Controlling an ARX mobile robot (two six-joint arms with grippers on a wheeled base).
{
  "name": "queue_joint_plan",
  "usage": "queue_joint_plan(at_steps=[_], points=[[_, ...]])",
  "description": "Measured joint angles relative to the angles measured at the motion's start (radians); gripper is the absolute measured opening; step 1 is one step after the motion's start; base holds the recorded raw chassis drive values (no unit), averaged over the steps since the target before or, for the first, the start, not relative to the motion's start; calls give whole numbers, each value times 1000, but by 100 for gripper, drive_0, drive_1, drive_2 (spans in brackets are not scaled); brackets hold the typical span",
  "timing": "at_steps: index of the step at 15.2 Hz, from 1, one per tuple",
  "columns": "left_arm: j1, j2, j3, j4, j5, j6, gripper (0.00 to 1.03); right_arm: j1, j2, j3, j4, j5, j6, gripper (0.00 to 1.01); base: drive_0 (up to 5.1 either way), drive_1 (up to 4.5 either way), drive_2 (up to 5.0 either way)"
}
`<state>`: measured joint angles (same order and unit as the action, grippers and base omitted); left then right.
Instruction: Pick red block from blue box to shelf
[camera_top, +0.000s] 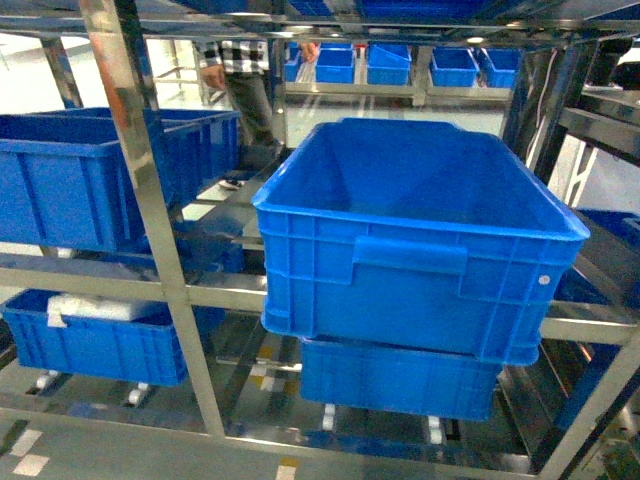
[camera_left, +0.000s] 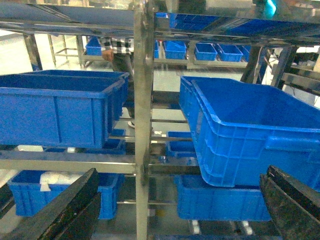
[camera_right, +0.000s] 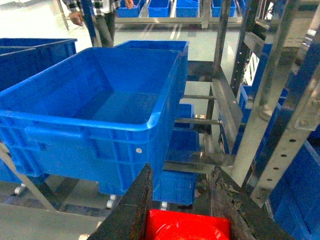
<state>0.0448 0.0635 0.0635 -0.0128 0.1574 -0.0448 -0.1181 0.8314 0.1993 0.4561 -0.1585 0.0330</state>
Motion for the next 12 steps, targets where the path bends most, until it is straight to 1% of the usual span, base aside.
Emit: queue_joint_plan(at_steps=[10,12], points=[[-1,0,0,0,-1,0,98,0,-2,0,4,0,0,29,-5,428,-438],[-1,0,0,1,0,0,98,0,3,0,2,0,0,29,0,0,0]])
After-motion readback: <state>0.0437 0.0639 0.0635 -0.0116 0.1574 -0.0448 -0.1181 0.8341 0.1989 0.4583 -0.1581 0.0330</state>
